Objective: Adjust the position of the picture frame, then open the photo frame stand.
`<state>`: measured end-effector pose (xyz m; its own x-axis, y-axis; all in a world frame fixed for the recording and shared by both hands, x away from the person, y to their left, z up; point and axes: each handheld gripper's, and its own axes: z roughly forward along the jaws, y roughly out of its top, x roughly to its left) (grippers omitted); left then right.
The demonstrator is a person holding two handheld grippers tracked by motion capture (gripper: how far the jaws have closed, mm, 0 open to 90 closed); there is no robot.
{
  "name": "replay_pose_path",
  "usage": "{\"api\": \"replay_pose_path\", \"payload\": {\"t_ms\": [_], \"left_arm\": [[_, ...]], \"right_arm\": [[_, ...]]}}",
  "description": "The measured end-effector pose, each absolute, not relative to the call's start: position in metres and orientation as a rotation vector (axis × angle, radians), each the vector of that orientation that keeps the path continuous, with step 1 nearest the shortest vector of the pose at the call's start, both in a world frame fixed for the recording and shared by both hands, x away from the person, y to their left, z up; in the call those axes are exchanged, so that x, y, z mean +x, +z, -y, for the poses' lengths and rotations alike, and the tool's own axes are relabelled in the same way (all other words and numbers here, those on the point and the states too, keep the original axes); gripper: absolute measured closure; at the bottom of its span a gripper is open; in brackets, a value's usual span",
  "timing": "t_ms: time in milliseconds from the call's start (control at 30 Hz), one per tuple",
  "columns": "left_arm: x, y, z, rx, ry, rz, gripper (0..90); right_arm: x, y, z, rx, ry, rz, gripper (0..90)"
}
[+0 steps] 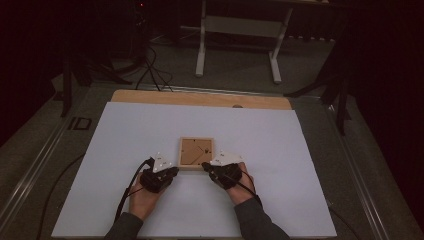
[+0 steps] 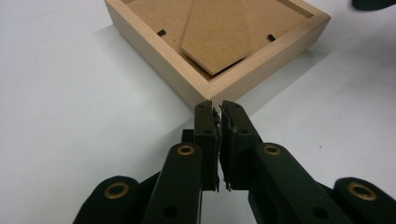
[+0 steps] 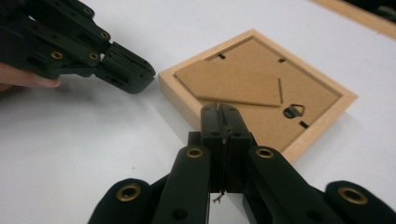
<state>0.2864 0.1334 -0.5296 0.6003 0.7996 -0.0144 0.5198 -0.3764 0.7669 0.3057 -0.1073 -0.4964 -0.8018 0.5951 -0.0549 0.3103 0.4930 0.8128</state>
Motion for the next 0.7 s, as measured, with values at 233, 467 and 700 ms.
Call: {"api": "replay_pose_path", "payload": {"t_ms": [233,467,700], "left_arm": [[0.284,-0.526,-0.135,2.048,0.485,-1.042,82.4],[0.282,-0.520,-0.139,2.028,0.487,-1.044,74.6],[0.282,-0.513,-0.135,2.037,0.447,-1.012,60.8]], "right_arm": [[0.308,-0.497,0.121,0.829,1.243,-2.362,89.6],[0.312,-0.502,0.124,0.850,1.224,-2.355,89.6],[0.319,-0.509,0.126,0.879,1.211,-2.353,89.6]]}}
